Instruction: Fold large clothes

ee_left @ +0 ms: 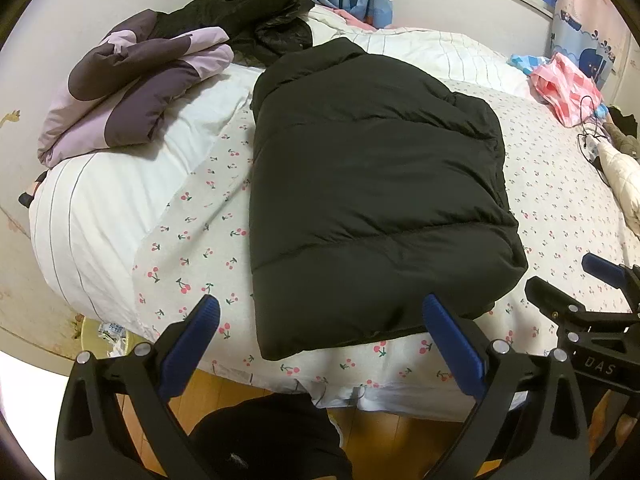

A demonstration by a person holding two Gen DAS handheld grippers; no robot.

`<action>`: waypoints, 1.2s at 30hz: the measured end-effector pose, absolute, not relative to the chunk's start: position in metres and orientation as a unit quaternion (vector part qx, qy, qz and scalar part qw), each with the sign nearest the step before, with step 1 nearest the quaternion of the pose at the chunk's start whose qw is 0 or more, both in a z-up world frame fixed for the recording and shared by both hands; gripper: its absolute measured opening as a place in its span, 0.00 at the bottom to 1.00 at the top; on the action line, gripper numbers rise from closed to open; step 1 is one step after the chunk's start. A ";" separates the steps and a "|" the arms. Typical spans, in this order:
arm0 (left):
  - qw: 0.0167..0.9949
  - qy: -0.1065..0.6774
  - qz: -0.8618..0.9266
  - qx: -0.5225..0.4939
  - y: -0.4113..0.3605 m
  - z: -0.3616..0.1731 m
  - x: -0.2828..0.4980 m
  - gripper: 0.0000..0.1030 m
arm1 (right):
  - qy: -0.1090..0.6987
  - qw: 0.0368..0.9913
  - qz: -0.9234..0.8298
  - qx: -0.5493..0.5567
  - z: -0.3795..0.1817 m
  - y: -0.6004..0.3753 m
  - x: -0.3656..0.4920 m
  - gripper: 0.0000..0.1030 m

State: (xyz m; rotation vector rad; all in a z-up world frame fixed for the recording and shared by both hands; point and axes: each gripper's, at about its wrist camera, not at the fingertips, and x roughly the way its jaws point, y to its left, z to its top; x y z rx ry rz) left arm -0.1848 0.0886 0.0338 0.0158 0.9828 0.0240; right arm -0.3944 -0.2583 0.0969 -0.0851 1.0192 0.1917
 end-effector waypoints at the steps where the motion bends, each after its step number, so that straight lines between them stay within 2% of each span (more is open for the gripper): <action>1: 0.882 0.472 0.011 0.008 0.088 0.034 -0.185 0.94 | 0.487 0.868 0.092 -0.041 0.097 -0.259 -0.394 0.94; 23: 0.881 0.472 0.002 -0.008 0.092 0.036 -0.186 0.94 | 0.488 0.867 0.091 -0.039 0.097 -0.258 -0.395 0.94; 36: 0.877 0.481 0.007 0.016 0.085 0.031 -0.183 0.94 | 0.488 0.868 0.088 -0.031 0.094 -0.260 -0.397 0.94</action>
